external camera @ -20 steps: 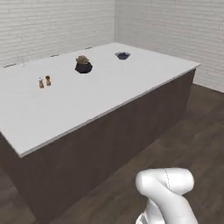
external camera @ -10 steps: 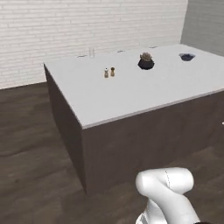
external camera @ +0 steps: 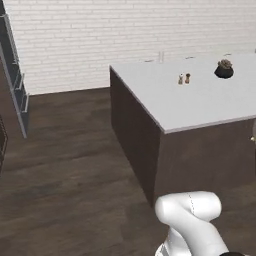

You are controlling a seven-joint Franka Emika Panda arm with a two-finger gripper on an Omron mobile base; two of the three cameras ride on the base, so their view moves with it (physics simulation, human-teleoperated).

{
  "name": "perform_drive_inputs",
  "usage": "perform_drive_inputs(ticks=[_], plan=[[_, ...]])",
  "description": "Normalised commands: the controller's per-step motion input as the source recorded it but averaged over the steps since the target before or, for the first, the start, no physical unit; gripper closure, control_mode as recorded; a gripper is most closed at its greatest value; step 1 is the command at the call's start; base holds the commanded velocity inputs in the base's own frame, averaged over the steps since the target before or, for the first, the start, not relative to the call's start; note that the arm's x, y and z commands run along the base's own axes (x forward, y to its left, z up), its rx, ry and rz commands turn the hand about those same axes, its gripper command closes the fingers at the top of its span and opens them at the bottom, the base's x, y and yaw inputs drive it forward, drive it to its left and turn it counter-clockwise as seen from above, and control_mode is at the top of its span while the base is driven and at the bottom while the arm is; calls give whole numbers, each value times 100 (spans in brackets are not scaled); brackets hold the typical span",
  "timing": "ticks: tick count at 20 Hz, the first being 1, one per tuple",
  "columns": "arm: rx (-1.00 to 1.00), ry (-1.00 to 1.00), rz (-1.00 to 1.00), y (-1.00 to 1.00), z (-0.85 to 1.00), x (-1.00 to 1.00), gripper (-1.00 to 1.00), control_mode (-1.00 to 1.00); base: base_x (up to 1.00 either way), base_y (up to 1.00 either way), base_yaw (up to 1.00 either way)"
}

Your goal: Take a straw from the drawer in front and place it inside the glass cup on the dining counter.

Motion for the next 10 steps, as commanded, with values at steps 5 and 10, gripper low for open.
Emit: perform_drive_inputs(ticks=[5, 10], plan=[[0, 0, 0, 0, 0, 0, 100, 100, 43, 99, 9], [0, 0, 0, 0, 0, 0, 100, 100, 83, 92, 0]])
